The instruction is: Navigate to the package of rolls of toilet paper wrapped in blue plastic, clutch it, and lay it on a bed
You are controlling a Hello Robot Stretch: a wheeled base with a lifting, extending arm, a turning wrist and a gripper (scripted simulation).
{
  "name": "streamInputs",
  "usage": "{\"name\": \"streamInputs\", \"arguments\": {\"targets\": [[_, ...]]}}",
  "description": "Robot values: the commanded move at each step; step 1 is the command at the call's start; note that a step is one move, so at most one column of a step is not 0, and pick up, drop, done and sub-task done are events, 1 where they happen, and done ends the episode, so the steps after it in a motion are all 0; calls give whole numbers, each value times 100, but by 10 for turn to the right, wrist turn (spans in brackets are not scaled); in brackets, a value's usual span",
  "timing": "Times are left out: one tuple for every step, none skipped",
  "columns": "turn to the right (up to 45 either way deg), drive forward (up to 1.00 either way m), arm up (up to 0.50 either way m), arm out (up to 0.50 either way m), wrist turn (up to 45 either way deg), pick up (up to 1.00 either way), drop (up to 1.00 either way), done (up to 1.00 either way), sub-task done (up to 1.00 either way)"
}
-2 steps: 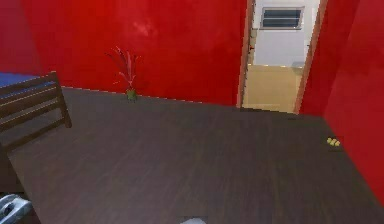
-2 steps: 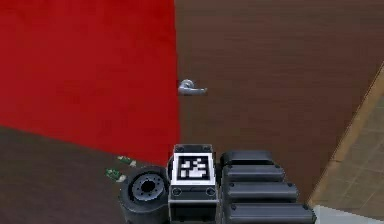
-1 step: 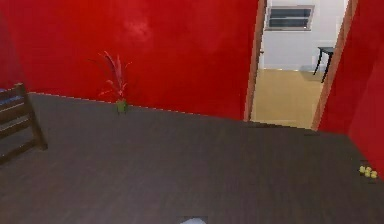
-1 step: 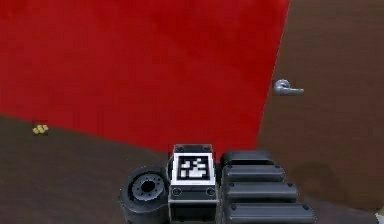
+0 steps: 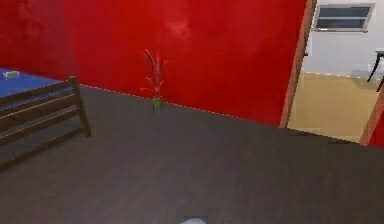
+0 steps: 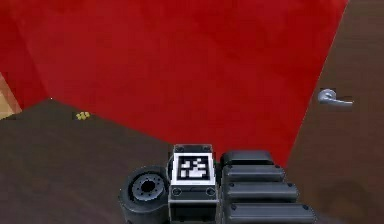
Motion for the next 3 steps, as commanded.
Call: {"name": "streamInputs", "arguments": {"targets": [[0, 35, 0, 0, 0, 0, 0, 0, 0], [-450, 0, 0, 0, 0, 0, 0, 0, 0], [-240, 0, 0, 0, 0, 0, 0, 0, 0]]}}
